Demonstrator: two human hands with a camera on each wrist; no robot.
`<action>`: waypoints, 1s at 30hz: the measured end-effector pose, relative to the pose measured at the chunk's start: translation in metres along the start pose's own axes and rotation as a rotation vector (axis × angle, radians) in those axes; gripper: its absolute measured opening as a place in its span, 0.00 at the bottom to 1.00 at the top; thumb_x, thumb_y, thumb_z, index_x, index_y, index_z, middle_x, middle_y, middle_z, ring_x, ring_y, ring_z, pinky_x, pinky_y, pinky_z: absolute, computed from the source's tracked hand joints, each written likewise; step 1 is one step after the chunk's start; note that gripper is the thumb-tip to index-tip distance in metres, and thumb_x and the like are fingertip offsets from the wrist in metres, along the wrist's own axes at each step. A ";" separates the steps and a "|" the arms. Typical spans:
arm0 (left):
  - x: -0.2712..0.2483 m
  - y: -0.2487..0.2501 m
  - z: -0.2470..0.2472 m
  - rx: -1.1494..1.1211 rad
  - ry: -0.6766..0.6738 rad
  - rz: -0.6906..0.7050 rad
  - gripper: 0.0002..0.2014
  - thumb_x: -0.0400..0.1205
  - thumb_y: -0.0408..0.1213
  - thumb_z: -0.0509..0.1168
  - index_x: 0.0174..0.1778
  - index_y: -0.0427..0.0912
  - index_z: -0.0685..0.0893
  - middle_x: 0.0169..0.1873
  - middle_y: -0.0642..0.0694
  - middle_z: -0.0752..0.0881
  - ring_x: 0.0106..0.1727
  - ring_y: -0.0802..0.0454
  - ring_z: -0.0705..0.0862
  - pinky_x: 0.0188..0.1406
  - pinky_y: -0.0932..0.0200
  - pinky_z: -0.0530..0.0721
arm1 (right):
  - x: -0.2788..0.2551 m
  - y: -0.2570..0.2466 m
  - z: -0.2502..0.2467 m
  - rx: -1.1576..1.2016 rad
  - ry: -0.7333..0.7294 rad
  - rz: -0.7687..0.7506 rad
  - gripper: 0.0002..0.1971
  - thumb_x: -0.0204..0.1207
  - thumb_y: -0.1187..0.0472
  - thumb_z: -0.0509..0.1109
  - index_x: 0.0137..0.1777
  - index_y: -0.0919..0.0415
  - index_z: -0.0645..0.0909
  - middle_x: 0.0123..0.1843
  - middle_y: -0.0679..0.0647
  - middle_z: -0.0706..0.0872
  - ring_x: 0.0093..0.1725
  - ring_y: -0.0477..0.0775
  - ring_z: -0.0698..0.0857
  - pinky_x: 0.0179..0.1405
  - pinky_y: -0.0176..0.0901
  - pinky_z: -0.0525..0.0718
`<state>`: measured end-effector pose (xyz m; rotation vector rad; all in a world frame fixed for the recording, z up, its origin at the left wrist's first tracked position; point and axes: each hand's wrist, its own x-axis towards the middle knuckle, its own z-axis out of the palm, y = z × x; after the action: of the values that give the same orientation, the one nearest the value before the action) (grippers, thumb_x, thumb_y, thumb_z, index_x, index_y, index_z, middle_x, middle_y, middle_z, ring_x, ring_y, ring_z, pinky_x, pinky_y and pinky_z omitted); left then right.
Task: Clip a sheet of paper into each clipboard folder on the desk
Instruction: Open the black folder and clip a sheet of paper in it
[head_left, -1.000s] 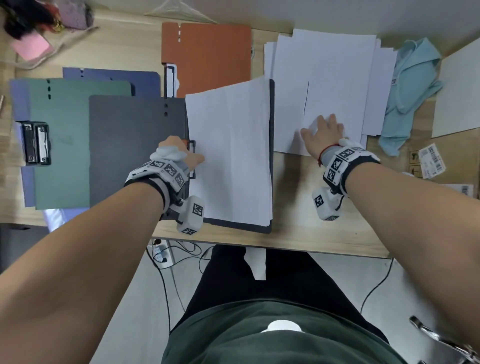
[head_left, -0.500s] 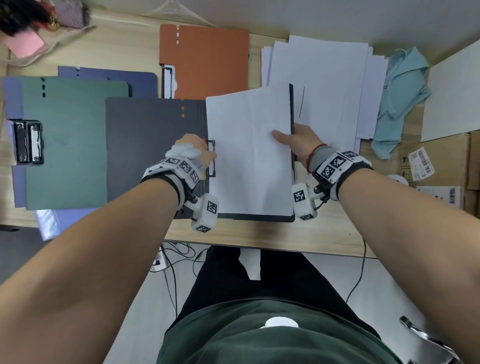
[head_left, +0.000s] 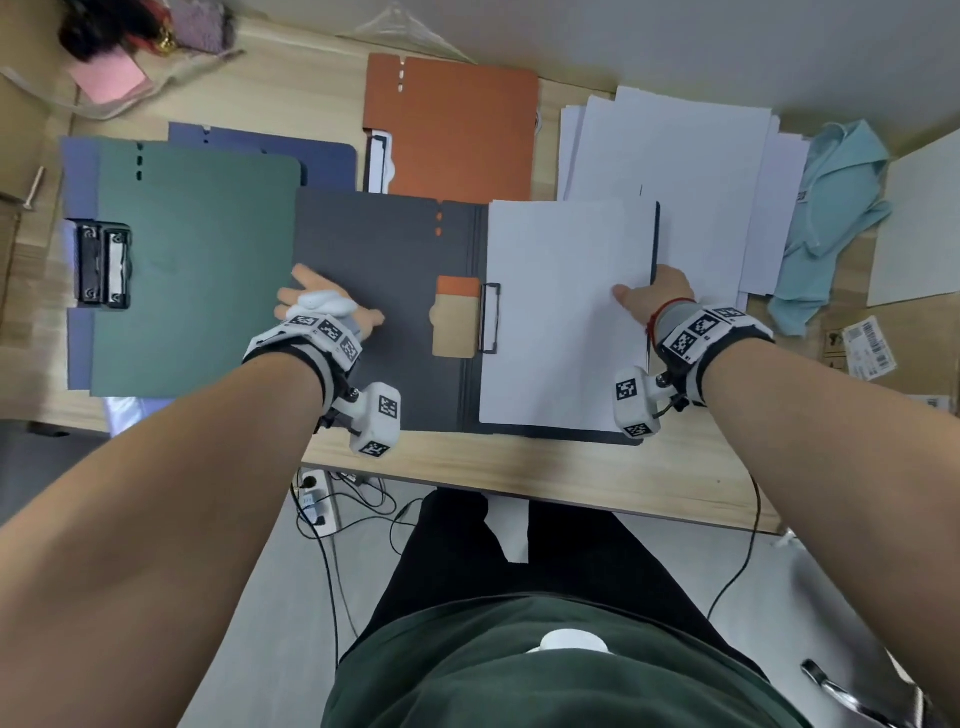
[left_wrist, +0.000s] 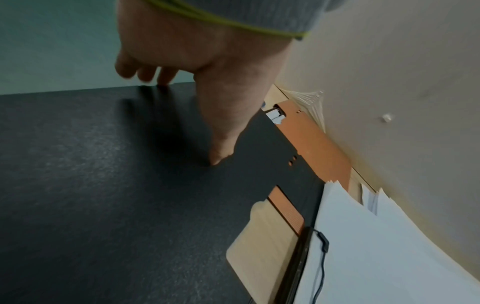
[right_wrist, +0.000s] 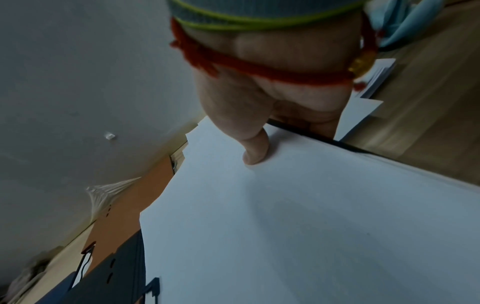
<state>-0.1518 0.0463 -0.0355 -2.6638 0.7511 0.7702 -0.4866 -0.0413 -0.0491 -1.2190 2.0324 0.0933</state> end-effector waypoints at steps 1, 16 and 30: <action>0.001 -0.005 0.000 0.020 -0.039 0.001 0.55 0.69 0.58 0.78 0.82 0.39 0.53 0.76 0.33 0.67 0.75 0.36 0.71 0.71 0.41 0.73 | -0.001 0.000 0.002 -0.019 0.006 0.004 0.28 0.80 0.54 0.70 0.75 0.67 0.71 0.73 0.62 0.78 0.70 0.64 0.79 0.60 0.45 0.78; -0.007 -0.011 -0.056 -0.219 0.019 0.115 0.38 0.75 0.59 0.70 0.71 0.36 0.68 0.63 0.38 0.81 0.63 0.36 0.82 0.51 0.48 0.74 | -0.021 -0.004 -0.004 -0.091 0.033 0.049 0.22 0.80 0.59 0.67 0.71 0.71 0.72 0.67 0.66 0.81 0.62 0.67 0.84 0.50 0.47 0.78; -0.102 0.088 -0.079 -0.357 -0.298 0.753 0.36 0.82 0.69 0.53 0.48 0.35 0.87 0.46 0.36 0.92 0.44 0.39 0.92 0.52 0.47 0.89 | -0.051 -0.022 -0.024 0.651 -0.344 -0.063 0.14 0.85 0.50 0.60 0.60 0.58 0.81 0.52 0.60 0.83 0.39 0.56 0.84 0.52 0.56 0.88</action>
<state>-0.2402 -0.0158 0.0769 -2.4163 1.6890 1.5622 -0.4692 -0.0262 0.0076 -0.7838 1.5408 -0.3426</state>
